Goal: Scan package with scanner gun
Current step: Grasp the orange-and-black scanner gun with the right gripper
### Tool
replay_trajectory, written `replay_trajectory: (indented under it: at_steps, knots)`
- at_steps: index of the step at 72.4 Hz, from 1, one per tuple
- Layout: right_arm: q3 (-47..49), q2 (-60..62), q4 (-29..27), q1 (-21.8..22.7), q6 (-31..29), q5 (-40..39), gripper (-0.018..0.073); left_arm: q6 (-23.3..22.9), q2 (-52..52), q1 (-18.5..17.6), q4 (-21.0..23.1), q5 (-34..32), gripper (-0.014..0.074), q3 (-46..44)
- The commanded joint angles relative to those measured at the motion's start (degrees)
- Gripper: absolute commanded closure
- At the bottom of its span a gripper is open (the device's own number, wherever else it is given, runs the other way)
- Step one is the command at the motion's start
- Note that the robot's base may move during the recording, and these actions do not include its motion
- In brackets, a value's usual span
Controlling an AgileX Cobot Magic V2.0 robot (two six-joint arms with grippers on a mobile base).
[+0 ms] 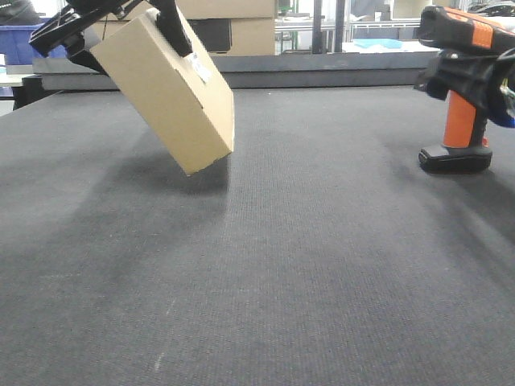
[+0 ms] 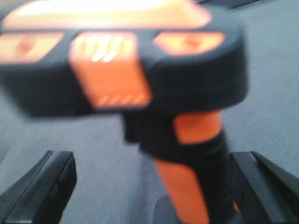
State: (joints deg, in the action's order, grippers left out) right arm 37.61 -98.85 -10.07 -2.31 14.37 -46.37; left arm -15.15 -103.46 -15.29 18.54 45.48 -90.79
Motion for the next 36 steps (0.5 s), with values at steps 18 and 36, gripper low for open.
replay_trajectory:
  at_steps: [18,36]
  knots:
    - [3.0,-1.9,-2.0,-0.1,-3.4,-1.4,-0.0009,-0.3,0.5,-0.4,0.7,-1.3,0.0708,-0.2]
    - [5.2,-4.1,-4.2,-0.1,-3.4,-1.7,-0.0009,-0.3,0.5,-0.4,0.7,-1.3,0.0708,-0.2]
